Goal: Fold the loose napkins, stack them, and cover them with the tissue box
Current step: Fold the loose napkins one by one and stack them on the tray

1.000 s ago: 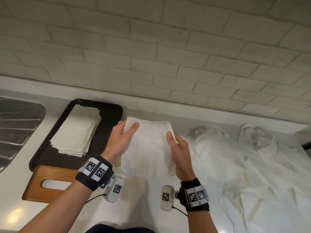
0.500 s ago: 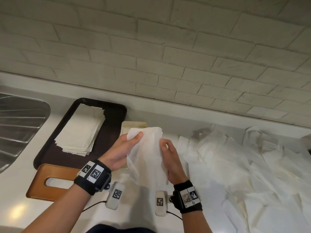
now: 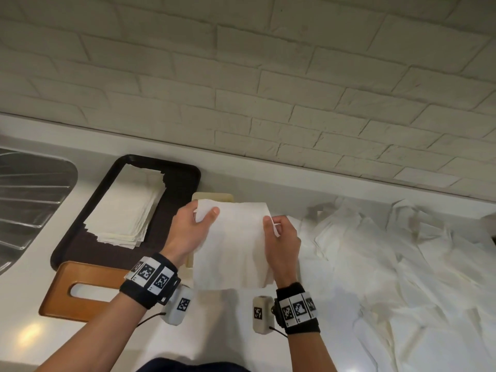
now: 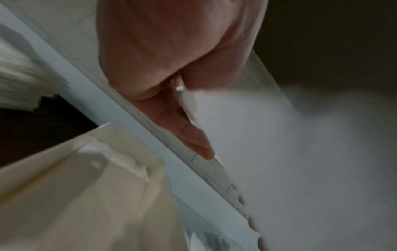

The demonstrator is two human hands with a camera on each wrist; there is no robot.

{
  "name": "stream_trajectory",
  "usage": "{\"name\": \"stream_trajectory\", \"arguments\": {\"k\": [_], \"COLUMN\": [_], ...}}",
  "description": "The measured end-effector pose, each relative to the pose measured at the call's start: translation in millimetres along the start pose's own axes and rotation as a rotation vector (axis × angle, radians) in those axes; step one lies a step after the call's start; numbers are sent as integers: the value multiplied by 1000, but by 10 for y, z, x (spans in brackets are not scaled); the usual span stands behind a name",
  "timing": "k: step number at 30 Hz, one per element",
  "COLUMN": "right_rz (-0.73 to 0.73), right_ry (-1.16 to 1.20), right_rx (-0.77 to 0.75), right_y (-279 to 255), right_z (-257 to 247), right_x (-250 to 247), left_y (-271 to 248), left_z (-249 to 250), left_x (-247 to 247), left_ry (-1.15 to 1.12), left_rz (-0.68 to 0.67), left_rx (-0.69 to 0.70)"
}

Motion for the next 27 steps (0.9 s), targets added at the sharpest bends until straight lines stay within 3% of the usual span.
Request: {"name": "stream_trajectory", "arguments": {"k": [2, 4, 8, 10, 14, 17, 24, 27], "right_rz": [51, 28, -234, -284, -216, -327, -244, -434], "right_ry": [-106, -110, -32, -37, -2, -11, -182, -359], "right_rx": [-58, -101, -170, -204, -27, 35, -367, -497], "right_y": [-25, -69, -195, -248, -208, -152, -326, -560], "right_z": [-161, -307, -488, -462, -119, 68, -628, -750], "right_x": [-5, 38, 286, 389, 391, 416, 386, 767], "left_y": [-26, -40, 2, 13, -5, -1, -5, -28], "left_z": [-32, -69, -126, -166, -311, -395, -182, -161], "left_x": [82, 133, 100, 81, -56, -133, -76, -21], "left_ry": [-55, 34, 51, 83, -46, -130, -318, -363], "left_rz": [-72, -87, -16, -11, 86, 72, 35, 38], "left_rx": [0, 2, 25, 24, -74, -126, -16, -24]}}
Point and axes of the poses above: each hand's wrist, its own y-axis towards the middle knuckle, its own x-axis out of the palm, z = x × y, the point moved 9 cm from there along y, towards the middle knuckle, and after that the axes turned 8 degrees about -z, right-handed, at the moved point
